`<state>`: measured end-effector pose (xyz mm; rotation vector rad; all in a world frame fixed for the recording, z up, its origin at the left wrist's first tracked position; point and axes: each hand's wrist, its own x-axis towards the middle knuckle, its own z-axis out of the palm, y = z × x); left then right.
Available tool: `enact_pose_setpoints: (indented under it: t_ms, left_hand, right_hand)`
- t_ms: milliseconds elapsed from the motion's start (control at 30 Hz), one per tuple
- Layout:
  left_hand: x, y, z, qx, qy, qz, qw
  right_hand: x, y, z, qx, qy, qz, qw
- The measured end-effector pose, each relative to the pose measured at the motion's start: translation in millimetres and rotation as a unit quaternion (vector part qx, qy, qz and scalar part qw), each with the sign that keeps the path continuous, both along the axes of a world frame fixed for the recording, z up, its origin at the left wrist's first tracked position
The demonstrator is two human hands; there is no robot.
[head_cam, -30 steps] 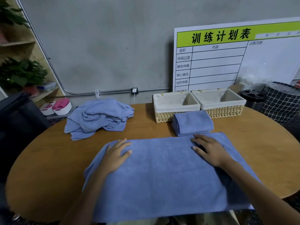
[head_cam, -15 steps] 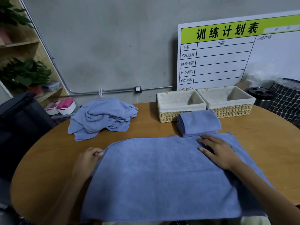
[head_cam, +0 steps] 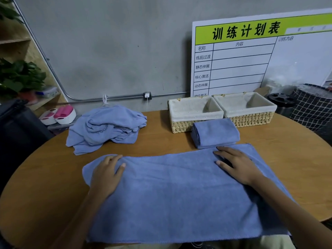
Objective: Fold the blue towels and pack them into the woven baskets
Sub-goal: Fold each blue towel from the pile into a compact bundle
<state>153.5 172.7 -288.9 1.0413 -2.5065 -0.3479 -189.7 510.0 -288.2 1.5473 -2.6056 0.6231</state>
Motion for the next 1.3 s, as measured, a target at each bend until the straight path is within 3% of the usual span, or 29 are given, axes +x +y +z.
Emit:
enact_pose_setpoints:
  t_ms: [167, 300, 367, 467, 600, 700, 800, 867, 933, 1033, 1100, 1167, 1200, 1300]
  left_hand:
    - [21, 14, 13, 0.043, -0.087, -0.039, 0.995]
    - [15, -5, 21, 0.047, -0.110, 0.017, 0.993]
    - [-6, -1, 25, 0.003, -0.103, 0.016, 0.995]
    - [-32, 24, 19, -0.121, -0.081, -0.095, 0.985]
    - [-22, 10, 14, -0.035, -0.109, 0.032, 0.993]
    - [-8, -13, 12, 0.003, -0.127, 0.056, 0.990]
    - [-1, -16, 9, -0.013, -0.135, 0.066, 0.989]
    - [0, -8, 9, -0.083, -0.153, 0.030, 0.984]
    - [4, -1, 9, -0.113, -0.124, 0.038, 0.985]
    - [11, -10, 8, -0.049, -0.126, 0.047, 0.990]
    - [19, -16, 11, 0.027, -0.020, 0.002, 0.999]
    - [36, -19, 16, 0.049, 0.094, 0.033, 0.994]
    - [47, -23, 16, 0.024, 0.103, 0.065, 0.992]
    - [72, -28, 9, 0.006, 0.022, 0.161, 0.987]
  right_hand:
    - [1, -2, -2, -0.011, 0.011, -0.003, 1.000]
    - [0, -3, -3, -0.009, 0.012, -0.003, 1.000]
    - [0, -3, -2, -0.007, 0.012, -0.003, 1.000]
    - [0, -1, -3, -0.012, 0.012, -0.003, 1.000]
    - [-1, -1, -5, -0.013, 0.015, -0.012, 1.000]
    - [-3, -1, -6, -0.009, 0.026, -0.024, 0.999]
    - [-3, -1, -7, -0.006, 0.036, -0.031, 0.999]
    - [-2, -1, -7, -0.007, 0.042, -0.038, 0.998]
    - [-2, -1, -8, -0.009, 0.046, -0.042, 0.998]
    - [-2, -1, -6, -0.001, 0.043, -0.043, 0.998]
    - [-4, 0, -5, -0.004, 0.043, -0.043, 0.998]
    - [-5, 0, -6, -0.006, 0.045, -0.042, 0.998]
    - [-4, 0, -6, -0.006, 0.048, -0.043, 0.998]
    - [-5, -1, -7, -0.002, 0.062, -0.049, 0.997]
